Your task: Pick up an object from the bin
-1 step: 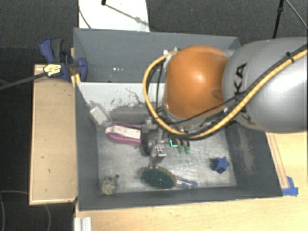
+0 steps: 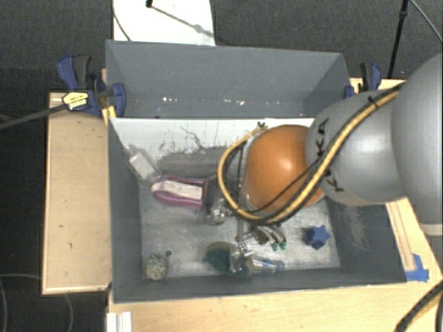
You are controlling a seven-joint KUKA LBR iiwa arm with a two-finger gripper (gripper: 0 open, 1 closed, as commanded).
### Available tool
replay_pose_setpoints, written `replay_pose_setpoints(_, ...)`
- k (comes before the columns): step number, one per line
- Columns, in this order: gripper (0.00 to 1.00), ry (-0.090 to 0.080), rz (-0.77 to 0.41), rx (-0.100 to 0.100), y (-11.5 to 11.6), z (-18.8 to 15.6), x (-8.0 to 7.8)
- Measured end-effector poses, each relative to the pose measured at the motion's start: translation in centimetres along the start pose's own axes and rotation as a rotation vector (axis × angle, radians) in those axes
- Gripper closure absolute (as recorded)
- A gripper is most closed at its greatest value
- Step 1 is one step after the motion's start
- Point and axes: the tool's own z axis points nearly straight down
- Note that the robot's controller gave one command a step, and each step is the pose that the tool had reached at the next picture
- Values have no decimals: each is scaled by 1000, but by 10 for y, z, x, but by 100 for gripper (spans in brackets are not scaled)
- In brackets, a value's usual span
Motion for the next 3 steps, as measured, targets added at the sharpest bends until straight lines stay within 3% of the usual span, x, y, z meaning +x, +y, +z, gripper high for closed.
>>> replay_pose_setpoints(1,100,-1,6,3,-1,-3,-1)
replay_pose_setpoints(2,100,-12,-183,7,-34,-156,-1)
replay_pose_setpoints(3,100,-1,-576,5,-74,-142,42)
